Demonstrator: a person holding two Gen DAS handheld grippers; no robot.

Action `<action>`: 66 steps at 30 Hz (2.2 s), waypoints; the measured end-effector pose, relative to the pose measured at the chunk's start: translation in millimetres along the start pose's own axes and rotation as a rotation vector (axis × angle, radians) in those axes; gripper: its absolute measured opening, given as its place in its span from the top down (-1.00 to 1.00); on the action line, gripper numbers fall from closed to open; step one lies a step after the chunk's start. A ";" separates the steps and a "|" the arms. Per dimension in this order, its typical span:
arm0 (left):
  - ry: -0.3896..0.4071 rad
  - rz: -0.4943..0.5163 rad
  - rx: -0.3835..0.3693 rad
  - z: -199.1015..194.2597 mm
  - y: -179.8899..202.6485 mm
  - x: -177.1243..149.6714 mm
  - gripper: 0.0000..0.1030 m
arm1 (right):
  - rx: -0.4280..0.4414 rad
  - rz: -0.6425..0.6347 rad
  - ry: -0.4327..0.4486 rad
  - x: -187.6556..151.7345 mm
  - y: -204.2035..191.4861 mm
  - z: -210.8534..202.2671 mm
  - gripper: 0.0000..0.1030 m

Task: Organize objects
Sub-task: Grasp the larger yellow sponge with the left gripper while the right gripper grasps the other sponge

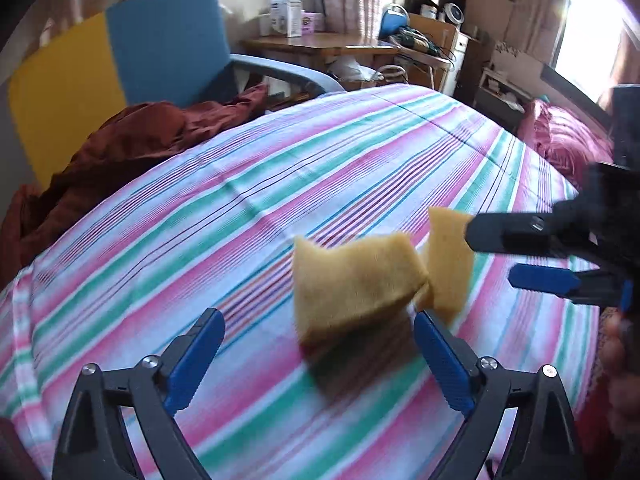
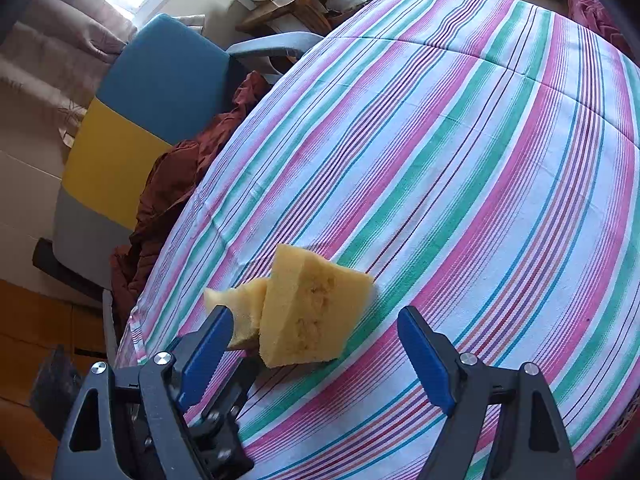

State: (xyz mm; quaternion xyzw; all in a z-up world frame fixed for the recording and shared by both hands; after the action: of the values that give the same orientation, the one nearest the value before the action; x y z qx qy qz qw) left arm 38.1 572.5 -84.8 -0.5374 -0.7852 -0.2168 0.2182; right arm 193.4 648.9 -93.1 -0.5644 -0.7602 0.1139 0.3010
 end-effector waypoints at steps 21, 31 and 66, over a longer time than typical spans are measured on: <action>-0.020 -0.192 -0.058 -48.9 -29.6 -83.1 -0.26 | -0.111 -0.124 -0.086 -3.0 -12.1 30.2 -0.66; 0.008 -0.176 -0.014 -68.0 -31.0 -116.3 -0.26 | -0.164 -0.262 -0.111 -6.6 -35.1 47.6 -0.69; 0.057 -0.301 0.103 -151.1 -60.4 -169.8 0.04 | -0.121 -0.867 -0.081 -72.2 -130.1 48.3 -0.08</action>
State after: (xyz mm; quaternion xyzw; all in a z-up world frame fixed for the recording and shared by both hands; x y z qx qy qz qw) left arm 53.6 338.6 -66.4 -0.3955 -0.8605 -0.2214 0.2327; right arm 75.4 546.2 -88.4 -0.2047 -0.9433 -0.0458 0.2572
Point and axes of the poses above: each gripper's, at about its wrist camera, not at the fingertips, and z roughly the way its jaws point, y to its right, x to its top, the point moved 3 cm from there along z, roughly the way its jaws point, and after that the axes turned 7 degrees about -z, right-handed, at the moved point
